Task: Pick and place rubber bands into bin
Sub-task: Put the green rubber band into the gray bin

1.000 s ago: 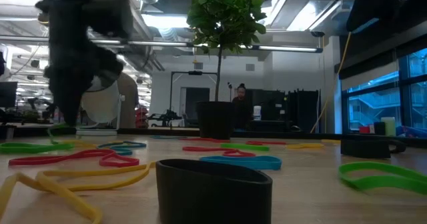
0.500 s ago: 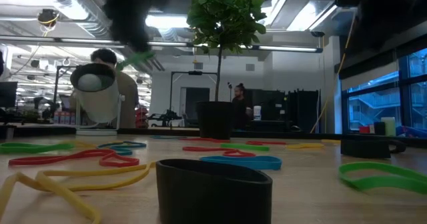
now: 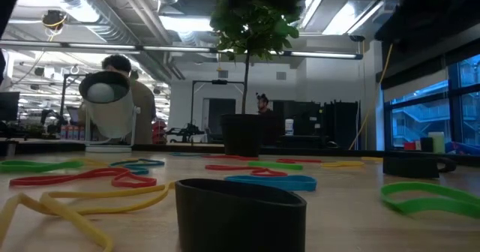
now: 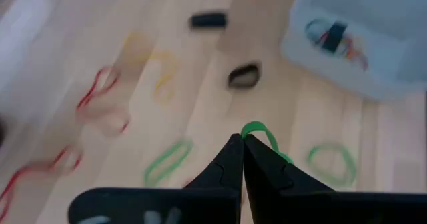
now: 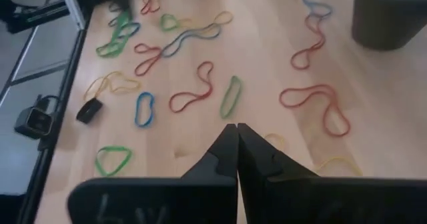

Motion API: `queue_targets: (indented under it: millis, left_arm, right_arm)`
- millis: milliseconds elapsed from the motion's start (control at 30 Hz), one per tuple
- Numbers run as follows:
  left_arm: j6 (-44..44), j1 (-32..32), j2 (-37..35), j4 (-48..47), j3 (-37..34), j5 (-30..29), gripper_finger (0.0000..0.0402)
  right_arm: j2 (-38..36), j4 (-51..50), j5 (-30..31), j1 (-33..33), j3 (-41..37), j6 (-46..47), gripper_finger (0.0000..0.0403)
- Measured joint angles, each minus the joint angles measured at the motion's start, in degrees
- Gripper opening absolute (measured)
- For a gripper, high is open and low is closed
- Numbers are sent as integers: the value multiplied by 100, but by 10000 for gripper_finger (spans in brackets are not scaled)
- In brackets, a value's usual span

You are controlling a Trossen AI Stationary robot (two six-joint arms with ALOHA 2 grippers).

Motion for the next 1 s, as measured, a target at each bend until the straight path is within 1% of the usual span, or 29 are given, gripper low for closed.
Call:
queue_targets:
  millis: [100,200,300,400,500,600,800,933,1000]
  left_arm:
    - [225,-72,706,36,924,-50,2]
    - [476,-143,1310,222,1687,-123,2]
    - [667,-193,1841,776,2240,-108,2]
    - [1005,-245,2279,1546,2629,73,2]
    - [1272,-247,2607,2269,2812,184,2]
    - [1429,-246,2880,2806,2830,227,2]
    - [1573,-151,3418,3965,2830,759,2]
    - [1569,-81,3732,4434,2828,1058,2]
    - [1569,-64,3781,4445,2824,1178,3]
  right_arm:
    - [30,53,-7,-176,0,-269,1]
    - [40,55,-10,-301,0,-328,4]
    - [36,13,-10,-346,0,-306,4]
    - [36,20,-28,-346,-2,-141,5]
    - [36,39,-34,-345,-2,9,6]
    - [36,61,-34,-344,-2,6,6]
    - [36,123,-36,-344,-2,29,6]
    - [36,149,-93,-344,-2,35,6]
    - [36,147,-93,-344,-2,35,6]
